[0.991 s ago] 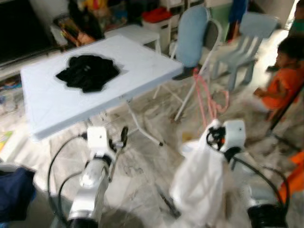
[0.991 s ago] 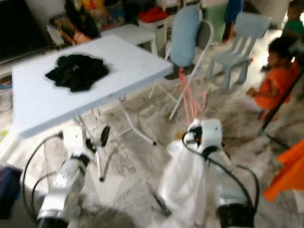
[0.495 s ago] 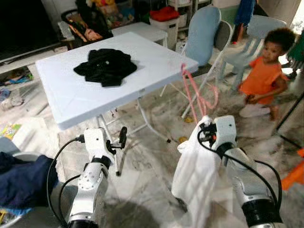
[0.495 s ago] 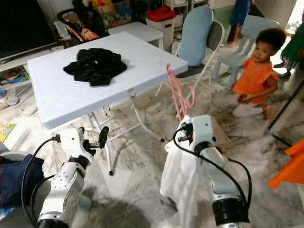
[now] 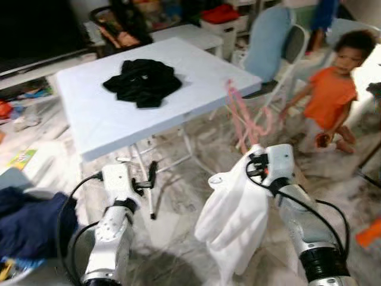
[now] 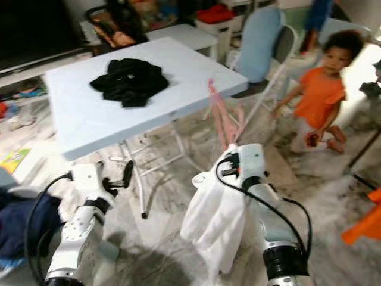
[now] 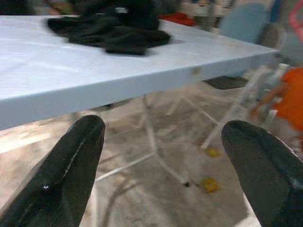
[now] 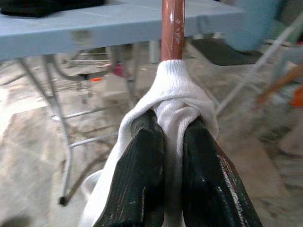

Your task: Hang hanger

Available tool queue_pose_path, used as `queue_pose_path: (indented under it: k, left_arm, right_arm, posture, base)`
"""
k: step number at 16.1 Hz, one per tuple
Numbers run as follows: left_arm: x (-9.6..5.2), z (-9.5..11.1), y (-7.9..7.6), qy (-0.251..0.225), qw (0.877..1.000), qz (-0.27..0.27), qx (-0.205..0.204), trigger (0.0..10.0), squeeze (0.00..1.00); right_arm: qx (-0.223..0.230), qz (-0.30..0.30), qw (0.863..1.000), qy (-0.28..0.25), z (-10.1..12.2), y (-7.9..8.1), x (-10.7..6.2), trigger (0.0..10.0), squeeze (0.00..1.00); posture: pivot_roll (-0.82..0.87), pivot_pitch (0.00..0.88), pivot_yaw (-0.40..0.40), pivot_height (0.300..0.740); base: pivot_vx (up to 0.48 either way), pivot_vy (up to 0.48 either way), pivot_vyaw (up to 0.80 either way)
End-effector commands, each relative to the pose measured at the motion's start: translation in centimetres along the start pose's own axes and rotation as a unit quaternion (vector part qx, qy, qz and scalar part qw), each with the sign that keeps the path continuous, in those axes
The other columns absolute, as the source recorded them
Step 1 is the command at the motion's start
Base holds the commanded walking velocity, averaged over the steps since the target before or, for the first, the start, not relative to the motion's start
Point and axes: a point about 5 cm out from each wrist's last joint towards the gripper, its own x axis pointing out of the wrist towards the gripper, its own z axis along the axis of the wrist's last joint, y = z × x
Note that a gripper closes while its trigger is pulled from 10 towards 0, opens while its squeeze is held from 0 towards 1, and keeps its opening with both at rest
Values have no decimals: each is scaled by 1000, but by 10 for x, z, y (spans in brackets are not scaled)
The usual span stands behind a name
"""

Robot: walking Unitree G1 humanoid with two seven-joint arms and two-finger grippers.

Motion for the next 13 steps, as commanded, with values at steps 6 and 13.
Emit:
queue_pose_path:
  k: [6, 13]
  left_arm:
    - [3, 1, -2, 4, 1000, -13, 5, 10000, 0]
    - [0, -6, -2, 21, 1000, 4, 3, 10000, 0]
  right_arm:
    - [0, -4, 1000, -30, 13, 1, 3, 10000, 0]
    - [-4, 10, 999, -35, 17, 4, 7, 10000, 0]
  posture:
    - [-161, 0, 115, 740]
    - [-147, 0, 80, 740]
  base:
    - [351, 0, -641]
    - [46, 0, 0]
